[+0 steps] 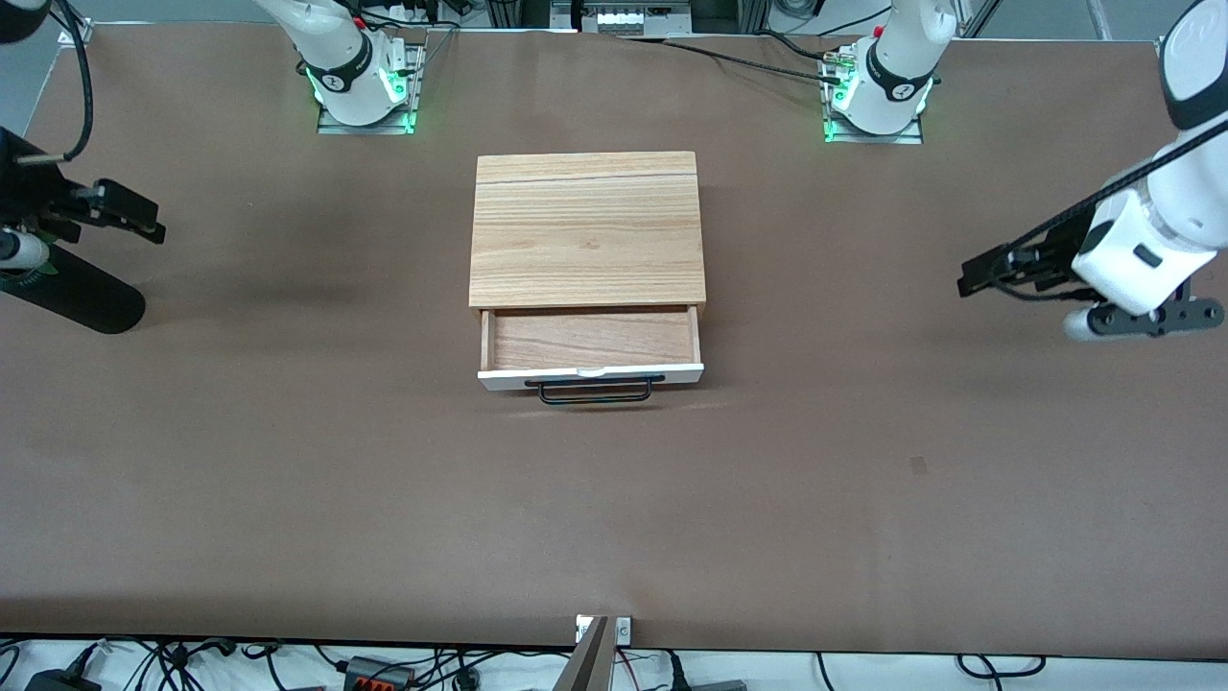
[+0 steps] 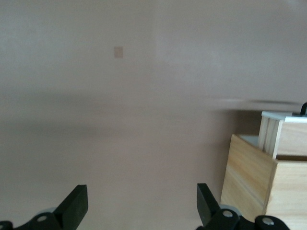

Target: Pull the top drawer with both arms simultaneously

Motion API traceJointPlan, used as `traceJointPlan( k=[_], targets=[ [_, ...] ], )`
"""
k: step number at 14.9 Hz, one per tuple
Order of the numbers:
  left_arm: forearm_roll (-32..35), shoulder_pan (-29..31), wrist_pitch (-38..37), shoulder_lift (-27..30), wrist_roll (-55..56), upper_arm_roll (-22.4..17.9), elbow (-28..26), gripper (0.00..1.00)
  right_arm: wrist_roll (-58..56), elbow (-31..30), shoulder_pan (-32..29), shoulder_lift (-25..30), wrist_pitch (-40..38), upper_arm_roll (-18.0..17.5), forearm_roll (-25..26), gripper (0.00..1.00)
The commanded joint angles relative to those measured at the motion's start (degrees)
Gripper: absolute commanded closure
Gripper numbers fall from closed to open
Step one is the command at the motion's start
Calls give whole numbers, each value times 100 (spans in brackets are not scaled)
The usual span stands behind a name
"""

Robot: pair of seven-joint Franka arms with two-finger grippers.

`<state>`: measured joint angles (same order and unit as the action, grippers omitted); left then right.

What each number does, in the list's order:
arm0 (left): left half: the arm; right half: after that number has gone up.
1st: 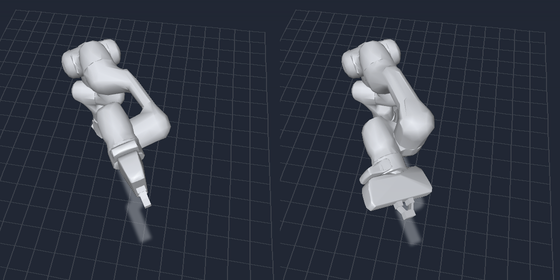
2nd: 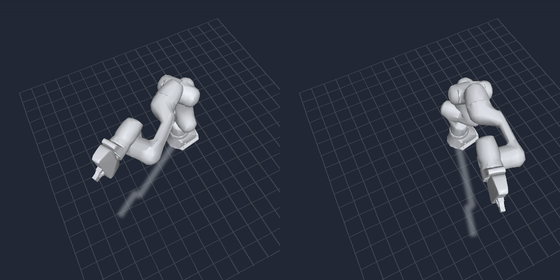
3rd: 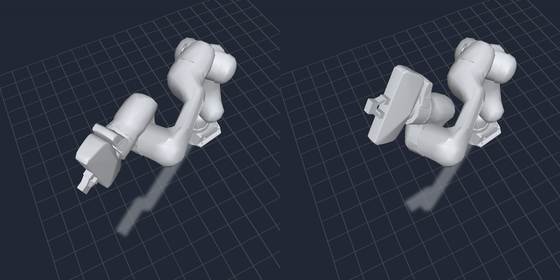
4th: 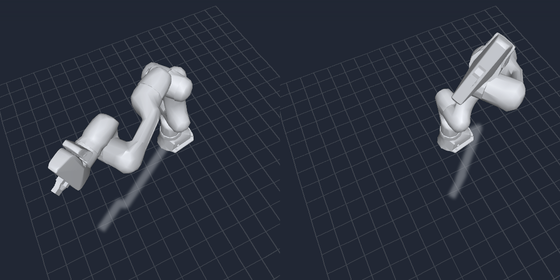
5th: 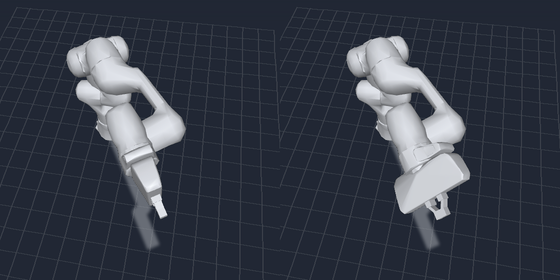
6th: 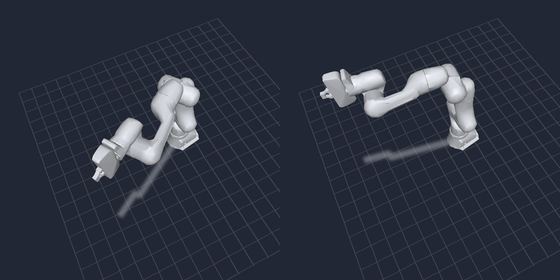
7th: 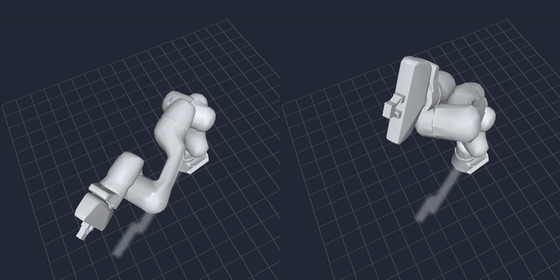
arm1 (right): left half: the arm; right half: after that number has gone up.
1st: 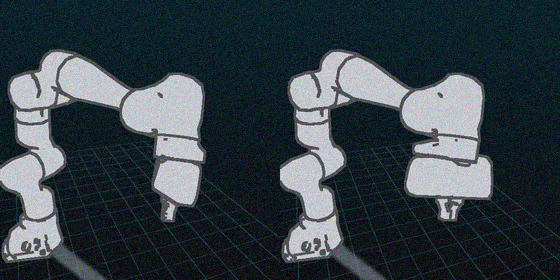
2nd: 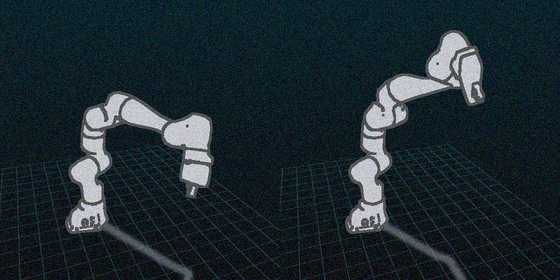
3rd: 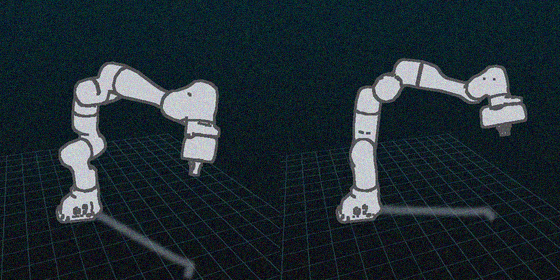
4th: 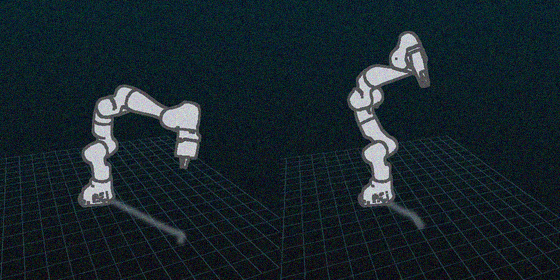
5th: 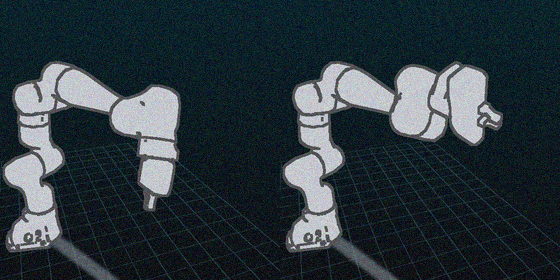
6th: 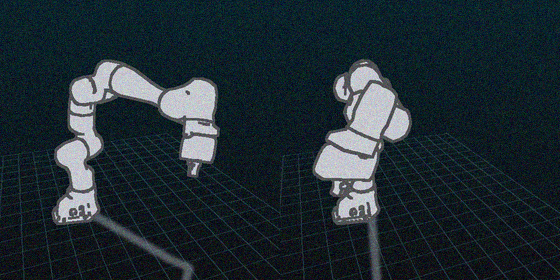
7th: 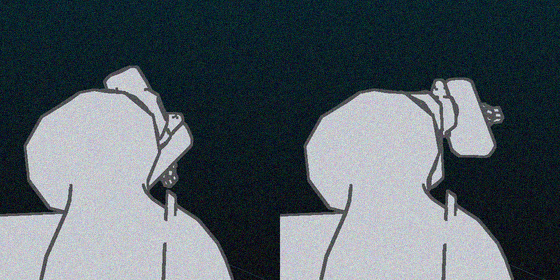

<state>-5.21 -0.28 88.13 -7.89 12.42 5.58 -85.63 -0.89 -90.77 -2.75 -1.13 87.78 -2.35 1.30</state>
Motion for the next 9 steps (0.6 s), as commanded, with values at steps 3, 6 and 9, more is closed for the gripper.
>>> traceJointPlan(
  k=[3, 6, 9],
  targets=[
    [363, 599, 631, 1067, -266, 618, -1470, 0, 500, -292, 81, 78, 230, 85, -165, 0],
    [345, 784, 1083, 1413, -257, 777, -2028, 0, 520, -266, 81, 26, 196, 94, -209, 0],
    [345, 749, 1039, 1290, -249, 778, -1879, 0, 520, -248, 73, -36, 310, 86, -200, 0]
  ],
)
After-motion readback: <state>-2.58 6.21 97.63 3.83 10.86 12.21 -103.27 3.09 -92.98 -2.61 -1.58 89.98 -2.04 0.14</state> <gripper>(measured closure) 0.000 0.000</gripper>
